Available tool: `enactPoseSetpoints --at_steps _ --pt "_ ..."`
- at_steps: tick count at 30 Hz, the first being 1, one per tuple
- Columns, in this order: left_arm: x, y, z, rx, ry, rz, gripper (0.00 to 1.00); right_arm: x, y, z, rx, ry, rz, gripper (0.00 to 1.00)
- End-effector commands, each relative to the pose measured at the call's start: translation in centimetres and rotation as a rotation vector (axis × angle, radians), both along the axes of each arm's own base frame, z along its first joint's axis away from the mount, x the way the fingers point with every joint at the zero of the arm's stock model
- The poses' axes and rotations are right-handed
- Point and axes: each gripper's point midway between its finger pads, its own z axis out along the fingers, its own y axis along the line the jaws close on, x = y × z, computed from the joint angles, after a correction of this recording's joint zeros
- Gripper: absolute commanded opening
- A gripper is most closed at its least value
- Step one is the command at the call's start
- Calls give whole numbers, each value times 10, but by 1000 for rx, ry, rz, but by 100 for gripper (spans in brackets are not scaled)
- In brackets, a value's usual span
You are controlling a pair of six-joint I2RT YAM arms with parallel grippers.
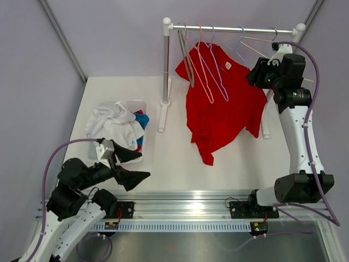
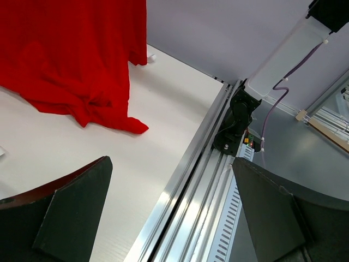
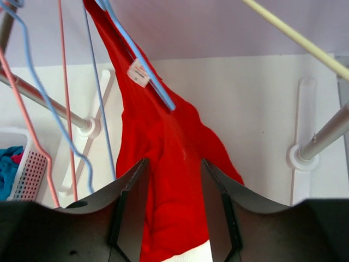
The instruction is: Remove the t-shirt from the hanger
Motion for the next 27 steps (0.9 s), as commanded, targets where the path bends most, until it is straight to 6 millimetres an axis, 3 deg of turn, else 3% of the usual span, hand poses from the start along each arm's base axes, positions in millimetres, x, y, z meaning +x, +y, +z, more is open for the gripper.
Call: enactPoseSetpoints --at_steps 1,4,6,10,13,16,19,20,21,23,25,26,27 --pt "3 -1 3 0 -15 5 99 -11 -5 60 -30 -178 -24 51" --pt "3 -1 2 3 -9 4 99 2 -14 55 -61 -160 -63 57" --pt "4 -1 1 0 -7 8 99 16 -26 43 -100 -126 -111 60" --pt "5 0 1 1 -11 14 99 35 -27 19 -105 -65 -107 63" --pt "6 -1 0 5 -7 14 99 39 -15 8 -57 -50 -53 59" --pt "6 -1 -1 7 -4 16 99 34 15 4 31 -39 90 58" --pt "6 -1 -1 6 -3 17 99 29 23 6 79 -65 115 48" --pt "7 -1 -1 7 1 17 99 24 24 3 85 -66 119 35" --pt "7 -1 -1 7 -2 19 99 22 25 2 93 -68 122 28" --pt "8 -1 -2 8 1 20 99 16 29 -4 107 -53 139 21" --pt "8 -1 -3 10 3 20 99 14 33 -9 121 -47 156 27" --pt "9 -2 -4 13 8 20 99 13 35 -17 130 -28 165 34" --pt "9 -2 -4 13 8 22 99 13 36 -20 135 -21 168 48"
